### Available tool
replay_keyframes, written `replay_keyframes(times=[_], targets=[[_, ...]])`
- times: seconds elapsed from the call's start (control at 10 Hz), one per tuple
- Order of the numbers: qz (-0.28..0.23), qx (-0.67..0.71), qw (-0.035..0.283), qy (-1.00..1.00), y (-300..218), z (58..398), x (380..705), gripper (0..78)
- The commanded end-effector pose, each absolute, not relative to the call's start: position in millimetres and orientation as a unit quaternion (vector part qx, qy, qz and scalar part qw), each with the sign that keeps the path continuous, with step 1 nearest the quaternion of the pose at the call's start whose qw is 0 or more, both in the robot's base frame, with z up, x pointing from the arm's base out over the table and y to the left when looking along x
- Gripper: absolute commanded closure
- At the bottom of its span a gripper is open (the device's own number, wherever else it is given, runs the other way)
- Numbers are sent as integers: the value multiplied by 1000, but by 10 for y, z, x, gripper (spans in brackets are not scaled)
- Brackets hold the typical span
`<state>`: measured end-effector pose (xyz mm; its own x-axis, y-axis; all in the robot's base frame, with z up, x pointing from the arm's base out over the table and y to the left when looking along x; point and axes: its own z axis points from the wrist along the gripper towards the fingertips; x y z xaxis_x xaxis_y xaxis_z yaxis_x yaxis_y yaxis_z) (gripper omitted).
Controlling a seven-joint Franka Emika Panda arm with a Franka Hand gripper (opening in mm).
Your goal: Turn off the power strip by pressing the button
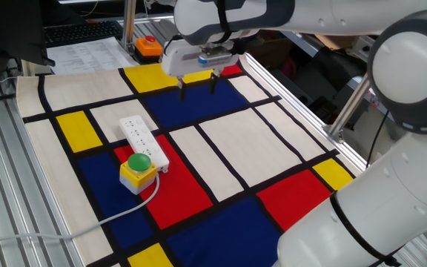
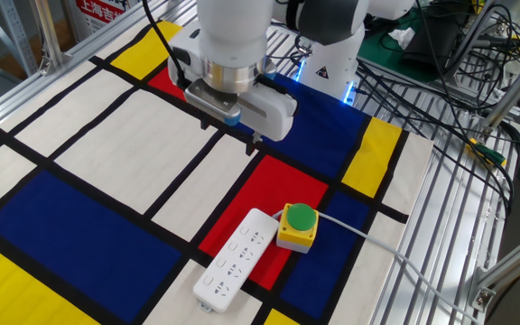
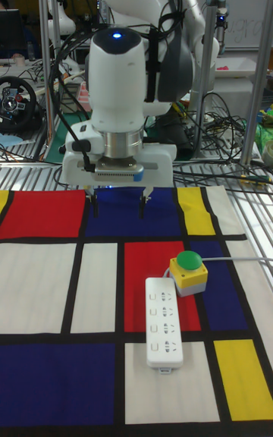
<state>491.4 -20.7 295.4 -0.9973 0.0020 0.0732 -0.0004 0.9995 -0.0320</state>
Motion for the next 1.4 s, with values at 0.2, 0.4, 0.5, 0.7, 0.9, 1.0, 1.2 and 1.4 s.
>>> replay_keyframes(times=[0.2,0.4,0.5,0.7,0.9,1.0,1.2,1.4], targets=[[9,1,38,-999,-293,2972,4914,1],[3,-11,39,-999,-306,2983,4903,1],[4,-15,39,-999,-306,2984,4904,1],[5,-19,39,-999,-307,2985,4906,1],[7,-18,37,-999,-309,2988,4905,1],[8,-18,37,-999,-321,2998,4895,1],[17,-16,37,-999,-353,3025,4867,1],[17,-14,38,-999,-358,3030,4862,1]])
